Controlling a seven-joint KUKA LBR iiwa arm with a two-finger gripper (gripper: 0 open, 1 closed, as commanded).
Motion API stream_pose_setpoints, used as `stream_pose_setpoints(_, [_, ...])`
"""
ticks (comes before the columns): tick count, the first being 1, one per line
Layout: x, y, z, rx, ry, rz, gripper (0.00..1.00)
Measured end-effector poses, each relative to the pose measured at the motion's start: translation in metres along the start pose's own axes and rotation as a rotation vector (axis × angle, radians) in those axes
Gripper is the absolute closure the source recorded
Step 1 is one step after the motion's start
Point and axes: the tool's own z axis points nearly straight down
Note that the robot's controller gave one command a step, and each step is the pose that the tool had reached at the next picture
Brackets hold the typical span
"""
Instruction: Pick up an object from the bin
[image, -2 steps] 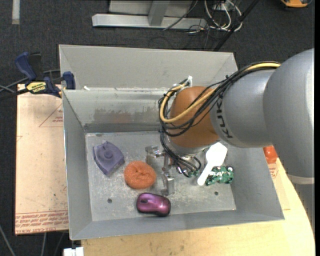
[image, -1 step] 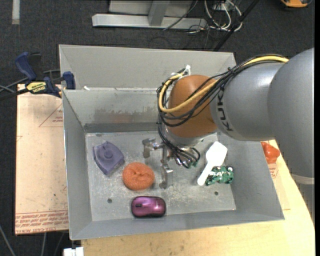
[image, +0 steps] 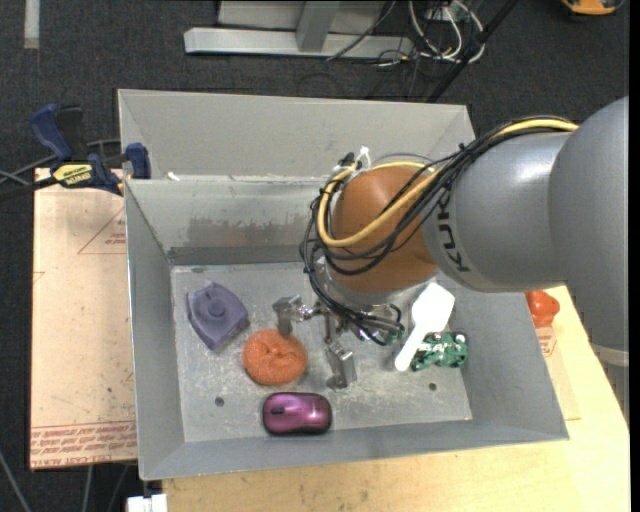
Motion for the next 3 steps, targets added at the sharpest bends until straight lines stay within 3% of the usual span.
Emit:
stream_pose_setpoints(1, [-0.014,0.019,0.006,-0.003,0.001,-0.003,0.00])
stream_pose_setpoints(2, [-0.023,0.069,0.018,0.006,-0.009,-0.711,1.00])
stream_pose_setpoints(3, [-0.023,0.069,0.018,0.006,-0.009,-0.710,1.00])
